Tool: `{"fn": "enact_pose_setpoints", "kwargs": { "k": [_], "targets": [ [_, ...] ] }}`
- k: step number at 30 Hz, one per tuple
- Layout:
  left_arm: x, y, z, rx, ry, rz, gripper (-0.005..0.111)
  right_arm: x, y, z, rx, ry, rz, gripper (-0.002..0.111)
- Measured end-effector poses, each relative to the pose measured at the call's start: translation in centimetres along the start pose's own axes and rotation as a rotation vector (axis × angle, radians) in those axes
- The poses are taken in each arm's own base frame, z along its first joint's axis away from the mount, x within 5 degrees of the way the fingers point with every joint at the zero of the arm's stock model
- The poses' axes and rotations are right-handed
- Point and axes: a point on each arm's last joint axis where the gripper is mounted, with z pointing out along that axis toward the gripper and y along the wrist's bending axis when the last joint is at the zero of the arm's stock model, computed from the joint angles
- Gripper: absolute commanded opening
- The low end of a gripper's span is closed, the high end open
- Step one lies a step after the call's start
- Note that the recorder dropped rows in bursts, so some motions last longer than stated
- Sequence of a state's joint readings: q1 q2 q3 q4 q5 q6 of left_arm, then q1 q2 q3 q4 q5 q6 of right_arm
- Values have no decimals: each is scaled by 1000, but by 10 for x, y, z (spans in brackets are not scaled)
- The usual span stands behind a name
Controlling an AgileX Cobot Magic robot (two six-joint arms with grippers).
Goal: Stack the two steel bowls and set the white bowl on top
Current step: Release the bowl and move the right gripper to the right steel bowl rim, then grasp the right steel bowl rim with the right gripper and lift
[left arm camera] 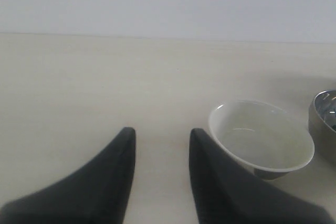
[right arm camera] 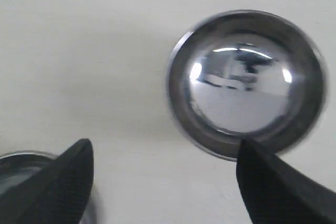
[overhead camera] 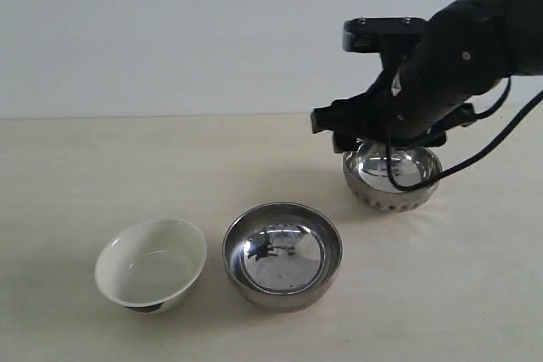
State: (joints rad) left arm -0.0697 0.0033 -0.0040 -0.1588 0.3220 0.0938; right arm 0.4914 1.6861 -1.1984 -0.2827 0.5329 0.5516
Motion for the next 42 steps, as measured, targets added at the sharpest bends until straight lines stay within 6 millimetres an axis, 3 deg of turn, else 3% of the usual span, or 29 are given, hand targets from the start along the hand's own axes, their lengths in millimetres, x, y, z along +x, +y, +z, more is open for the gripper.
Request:
{"fn": "enact_pose_setpoints", "kwargs": {
  "k": [3,8,15,20,24,33,42],
  "targets": [
    [0,0,0,0,0,0,32,-3,-32,6,92,36,84,67],
    [0,0,0,0,0,0,32,-2,-61,19,157,73,146,67],
    [0,0,0,0,0,0,32,7,-78,53,187,127,183,67],
    [0,0,0,0,0,0,32,13,-78,77,166,123,189,66],
    [0,0,0,0,0,0,32,17,-77,92,144,110,192,51],
    [0,0,0,0,0,0,32,22,-76,111,114,88,189,-1],
    [0,0,0,0,0,0,32,21,-76,110,113,90,179,0]
  ]
}}
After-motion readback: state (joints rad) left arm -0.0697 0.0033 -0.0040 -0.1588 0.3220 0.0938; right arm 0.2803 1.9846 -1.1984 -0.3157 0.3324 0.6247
